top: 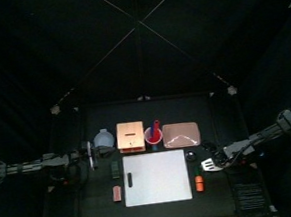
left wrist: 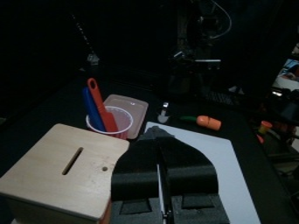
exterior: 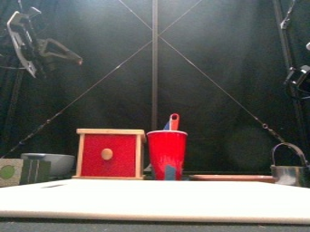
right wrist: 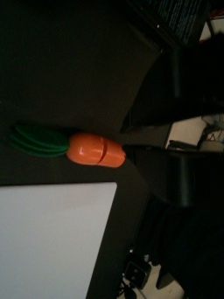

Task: Put carrot on cutting board

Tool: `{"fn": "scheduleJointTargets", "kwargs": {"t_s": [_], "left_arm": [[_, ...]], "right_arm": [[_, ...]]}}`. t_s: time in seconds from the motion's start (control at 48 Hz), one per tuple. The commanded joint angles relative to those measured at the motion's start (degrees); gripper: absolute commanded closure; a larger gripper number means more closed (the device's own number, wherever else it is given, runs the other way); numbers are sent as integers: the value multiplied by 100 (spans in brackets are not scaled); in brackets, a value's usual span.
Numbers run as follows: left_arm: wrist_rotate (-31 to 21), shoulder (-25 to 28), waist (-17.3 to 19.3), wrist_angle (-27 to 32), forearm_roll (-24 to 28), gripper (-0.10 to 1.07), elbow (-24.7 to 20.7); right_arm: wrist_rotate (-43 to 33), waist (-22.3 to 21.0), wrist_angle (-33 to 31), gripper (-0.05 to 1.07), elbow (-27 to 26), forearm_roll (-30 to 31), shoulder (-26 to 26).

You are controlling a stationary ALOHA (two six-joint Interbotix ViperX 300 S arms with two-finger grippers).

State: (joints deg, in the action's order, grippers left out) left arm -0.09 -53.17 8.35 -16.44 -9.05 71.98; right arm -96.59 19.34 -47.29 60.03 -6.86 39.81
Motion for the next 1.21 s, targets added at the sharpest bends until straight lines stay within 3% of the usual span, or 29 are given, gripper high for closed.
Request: {"fn": "scheduleJointTargets", "kwargs": {"t_s": [0.0,0.104,0.188,0.354,0.688,1.021,1.188], "left_arm": [[9,26,26,-18,9,98,-105],[9,26,18,-18,9,98,-114],[0,26,26,-26,9,98,-158],[0,26,0,-26,0,98,-255],[-9,26,0,-26,-9,98,-158],[-26,26,-18,-18,-53,98,0],[-18,26,-79,-18,-114,98,18]], "right_arm": [[-413,360,422,24,-53,229,-334],[-870,580,809,3,-18,545,-817],[-1143,606,949,-3,-18,729,-1178],[-1327,589,1239,0,-53,870,-1811],[-1608,615,1547,2,-176,527,-2443],[-1591,624,1740,32,-598,352,-2777],[-1529,422,1635,34,-1125,896,-2742]]}}
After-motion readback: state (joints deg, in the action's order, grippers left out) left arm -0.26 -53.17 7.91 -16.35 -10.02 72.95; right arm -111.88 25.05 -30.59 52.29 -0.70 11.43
